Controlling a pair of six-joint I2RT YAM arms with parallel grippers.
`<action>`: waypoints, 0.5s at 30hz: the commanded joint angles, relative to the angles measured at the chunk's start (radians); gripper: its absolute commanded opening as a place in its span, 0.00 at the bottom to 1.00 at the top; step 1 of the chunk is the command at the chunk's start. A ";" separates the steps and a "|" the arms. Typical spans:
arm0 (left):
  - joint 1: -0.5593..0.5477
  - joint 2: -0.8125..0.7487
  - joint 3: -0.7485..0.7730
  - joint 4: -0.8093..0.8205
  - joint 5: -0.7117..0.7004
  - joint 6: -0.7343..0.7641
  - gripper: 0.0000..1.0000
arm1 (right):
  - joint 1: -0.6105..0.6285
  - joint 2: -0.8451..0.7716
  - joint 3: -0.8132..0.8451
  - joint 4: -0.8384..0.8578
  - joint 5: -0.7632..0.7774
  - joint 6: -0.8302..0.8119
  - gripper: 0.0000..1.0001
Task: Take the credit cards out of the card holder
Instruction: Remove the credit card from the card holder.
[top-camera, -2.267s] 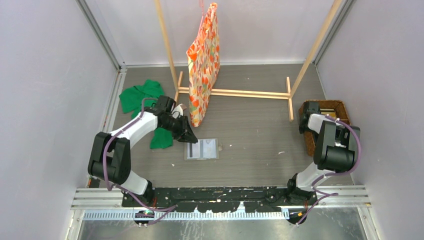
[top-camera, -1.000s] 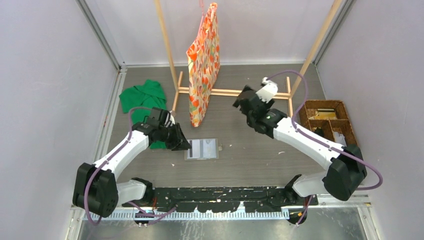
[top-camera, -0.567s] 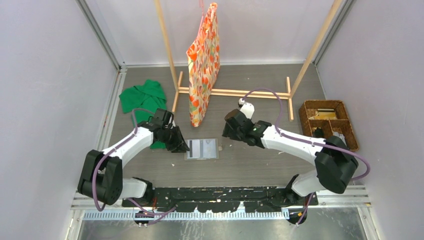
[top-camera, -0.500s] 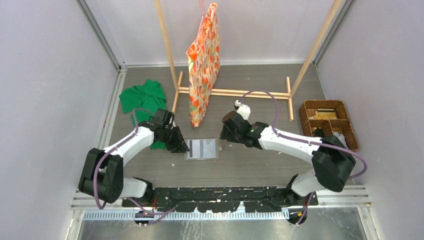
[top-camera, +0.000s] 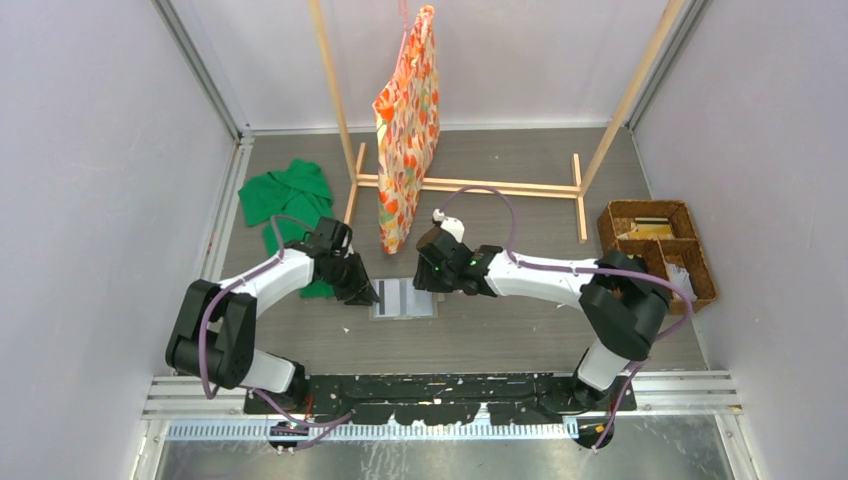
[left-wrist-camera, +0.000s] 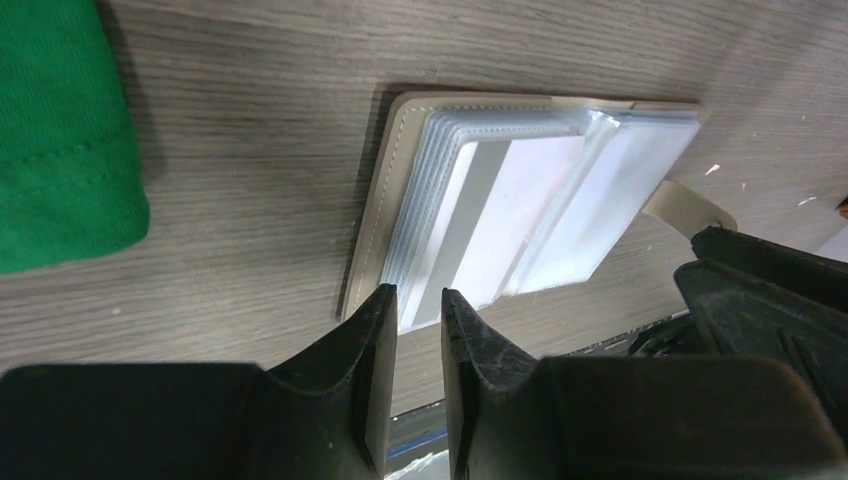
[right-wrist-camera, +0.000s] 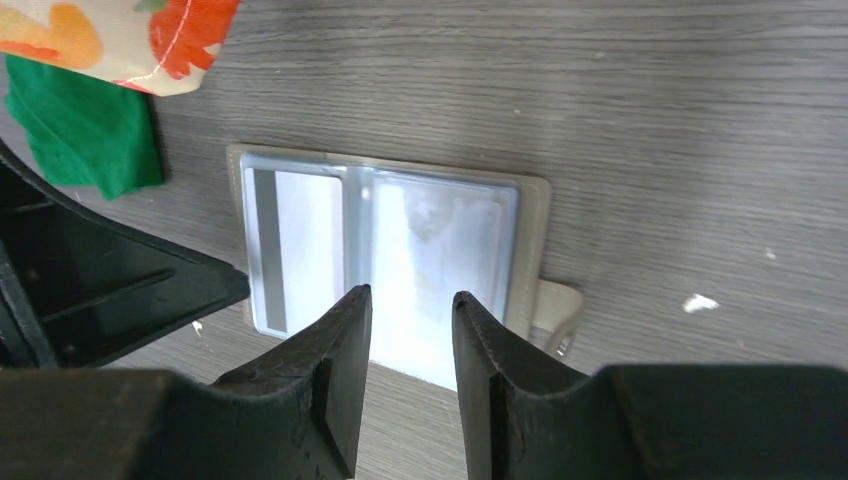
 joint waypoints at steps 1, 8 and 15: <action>-0.003 0.038 0.032 0.057 -0.006 0.005 0.25 | 0.006 0.063 0.071 0.023 -0.051 -0.023 0.40; -0.003 0.070 0.045 0.079 0.021 0.004 0.25 | 0.006 0.103 0.043 0.000 -0.006 0.011 0.39; -0.003 0.050 0.045 0.080 0.038 0.002 0.25 | 0.004 0.084 -0.017 -0.001 0.044 0.035 0.40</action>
